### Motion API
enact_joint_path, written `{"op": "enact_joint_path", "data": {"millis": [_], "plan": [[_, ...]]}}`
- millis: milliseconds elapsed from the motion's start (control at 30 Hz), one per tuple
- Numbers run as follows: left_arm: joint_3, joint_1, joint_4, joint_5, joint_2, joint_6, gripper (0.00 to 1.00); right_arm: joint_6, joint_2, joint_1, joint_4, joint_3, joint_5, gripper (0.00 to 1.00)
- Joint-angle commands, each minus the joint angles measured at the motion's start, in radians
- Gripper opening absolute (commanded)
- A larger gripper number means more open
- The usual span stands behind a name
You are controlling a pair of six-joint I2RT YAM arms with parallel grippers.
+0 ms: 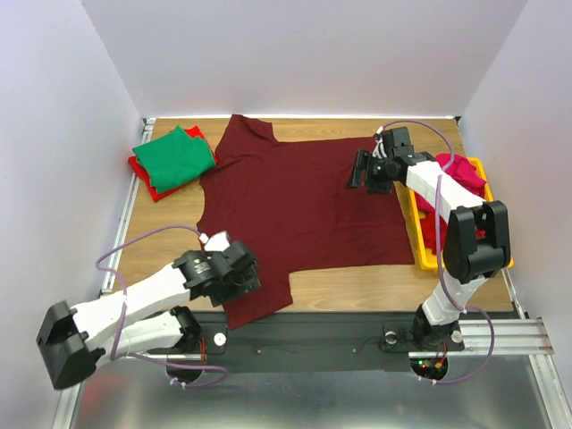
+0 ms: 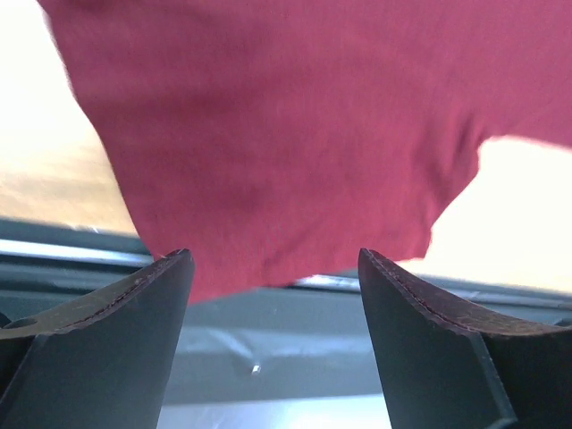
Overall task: Fold and stack the t-shirts
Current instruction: Flatten the tshirt out
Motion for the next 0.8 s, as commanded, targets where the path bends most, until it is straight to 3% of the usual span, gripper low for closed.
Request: {"op": "enact_joint_path", "data": {"millis": [0, 167, 500, 767], "plan": [[0.034, -0.129, -0.073, -0.02, 0.119, -0.173, 0.86, -0.003, 0.026, 0.004, 0.021, 0.073, -0.029, 0.76], [0.045, -0.237, -0.095, 0.024, 0.196, -0.285, 0.85, -0.006, -0.004, 0.004, 0.023, 0.067, -0.014, 0.76], [-0.001, -0.274, -0.167, 0.089, 0.182, -0.434, 0.81, -0.029, -0.032, 0.004, 0.021, 0.024, 0.005, 0.76], [-0.033, -0.28, -0.153, 0.06, 0.175, -0.497, 0.77, -0.035, -0.04, 0.004, 0.023, 0.011, 0.028, 0.76]]}}
